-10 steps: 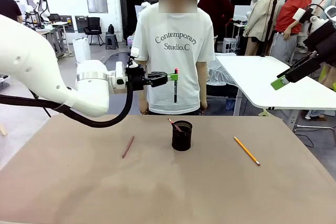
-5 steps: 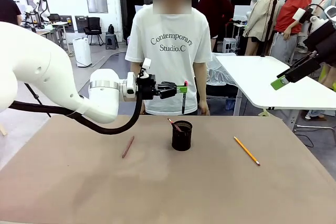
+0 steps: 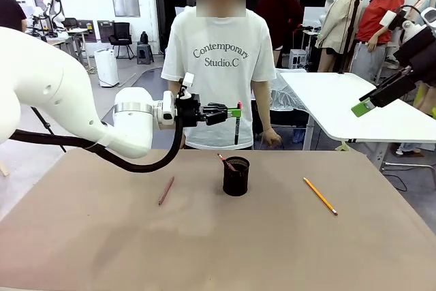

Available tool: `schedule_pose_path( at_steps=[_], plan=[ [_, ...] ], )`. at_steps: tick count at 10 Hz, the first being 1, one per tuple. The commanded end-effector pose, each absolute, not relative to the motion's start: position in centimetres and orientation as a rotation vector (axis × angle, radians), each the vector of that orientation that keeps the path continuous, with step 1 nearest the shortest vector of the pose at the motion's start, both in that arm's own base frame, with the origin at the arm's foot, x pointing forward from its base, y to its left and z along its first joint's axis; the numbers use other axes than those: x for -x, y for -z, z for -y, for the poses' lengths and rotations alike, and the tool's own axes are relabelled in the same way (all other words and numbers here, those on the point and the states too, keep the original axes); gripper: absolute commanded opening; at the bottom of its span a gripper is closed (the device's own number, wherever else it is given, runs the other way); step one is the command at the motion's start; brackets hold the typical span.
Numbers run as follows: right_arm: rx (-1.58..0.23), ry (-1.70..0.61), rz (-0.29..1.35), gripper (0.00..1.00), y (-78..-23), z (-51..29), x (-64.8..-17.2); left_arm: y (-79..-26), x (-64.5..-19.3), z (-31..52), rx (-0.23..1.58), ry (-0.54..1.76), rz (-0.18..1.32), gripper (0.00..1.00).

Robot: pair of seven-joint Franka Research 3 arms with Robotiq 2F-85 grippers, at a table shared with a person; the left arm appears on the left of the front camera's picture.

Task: Place the pens into the pen holder.
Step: Pick up a writing instrument from the table and place it into the Pen holder.

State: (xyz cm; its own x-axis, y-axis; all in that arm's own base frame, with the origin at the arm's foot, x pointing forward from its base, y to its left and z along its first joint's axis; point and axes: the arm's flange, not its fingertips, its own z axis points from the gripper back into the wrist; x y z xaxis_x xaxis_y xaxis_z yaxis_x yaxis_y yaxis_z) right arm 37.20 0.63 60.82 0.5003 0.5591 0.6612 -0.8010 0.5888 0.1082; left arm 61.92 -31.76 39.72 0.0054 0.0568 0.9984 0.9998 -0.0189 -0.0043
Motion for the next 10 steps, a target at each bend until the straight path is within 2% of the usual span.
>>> schedule_pose_path(
  at_steps=[1,10],
  plan=[
    [-0.457,-0.853,0.630,1.00,-61.0,-0.7,-37.2,-38.5,-62.8,32.5,1.270,1.218,1.271,0.00],
    [-0.457,-0.853,0.630,1.00,-61.0,-0.7,-37.2,-33.1,-63.9,33.7,1.307,1.218,1.274,0.00]
  ],
)
